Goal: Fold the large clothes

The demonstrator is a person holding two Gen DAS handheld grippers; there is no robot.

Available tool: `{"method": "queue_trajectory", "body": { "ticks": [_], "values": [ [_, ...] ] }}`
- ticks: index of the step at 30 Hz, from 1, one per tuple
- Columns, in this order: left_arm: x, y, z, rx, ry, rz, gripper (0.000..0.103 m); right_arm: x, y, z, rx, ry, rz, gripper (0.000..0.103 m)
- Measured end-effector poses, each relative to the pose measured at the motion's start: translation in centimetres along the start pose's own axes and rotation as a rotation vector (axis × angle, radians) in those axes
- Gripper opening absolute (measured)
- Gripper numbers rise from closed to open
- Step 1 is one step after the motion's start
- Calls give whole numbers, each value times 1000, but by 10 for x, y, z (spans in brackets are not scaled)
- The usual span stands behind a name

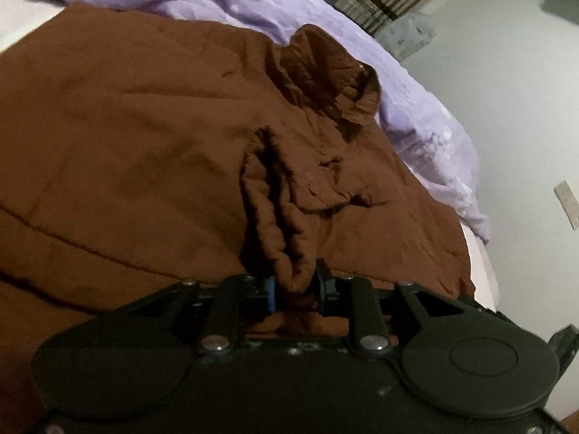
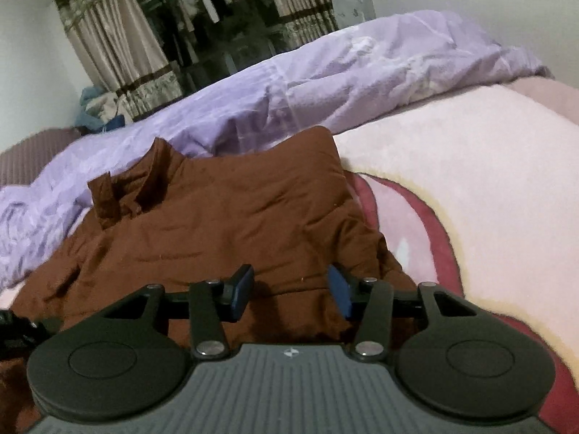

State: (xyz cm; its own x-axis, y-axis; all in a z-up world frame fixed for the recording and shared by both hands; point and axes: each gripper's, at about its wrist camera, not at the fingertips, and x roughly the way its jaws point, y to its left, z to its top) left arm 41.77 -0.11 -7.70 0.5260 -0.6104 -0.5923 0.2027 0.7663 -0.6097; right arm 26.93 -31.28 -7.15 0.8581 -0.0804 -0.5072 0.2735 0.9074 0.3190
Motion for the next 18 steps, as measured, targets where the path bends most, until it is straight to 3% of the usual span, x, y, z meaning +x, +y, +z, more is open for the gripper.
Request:
{"method": "queue_trajectory", "body": {
  "ticks": [1,3,4,8,10,12,14,18],
  "values": [
    [-5,-1,1,12,1,8,33,-2,2,2,-2,3,-8,53],
    [-19,-6,3,44,-12,42,54,-11,4,7,15,-24,-16,52],
    [-30,-11,5,76,-38,71,57,-18,6,11,18,-50,-12,52],
    [-56,-42,10,246,-152,196,61,-31,22,29,-63,-142,-58,53],
    [-53,-60,12,320,-184,216,61,-27,32,35,-111,-144,-89,53],
    [-40,-70,12,342,-174,195,60,-18,40,38,-127,-120,-106,51],
    [-22,-74,9,360,-151,187,60,-6,42,37,-123,-81,-100,42],
    [12,-76,-3,439,-124,257,58,16,37,29,-119,-7,-126,39]
  ]
}}
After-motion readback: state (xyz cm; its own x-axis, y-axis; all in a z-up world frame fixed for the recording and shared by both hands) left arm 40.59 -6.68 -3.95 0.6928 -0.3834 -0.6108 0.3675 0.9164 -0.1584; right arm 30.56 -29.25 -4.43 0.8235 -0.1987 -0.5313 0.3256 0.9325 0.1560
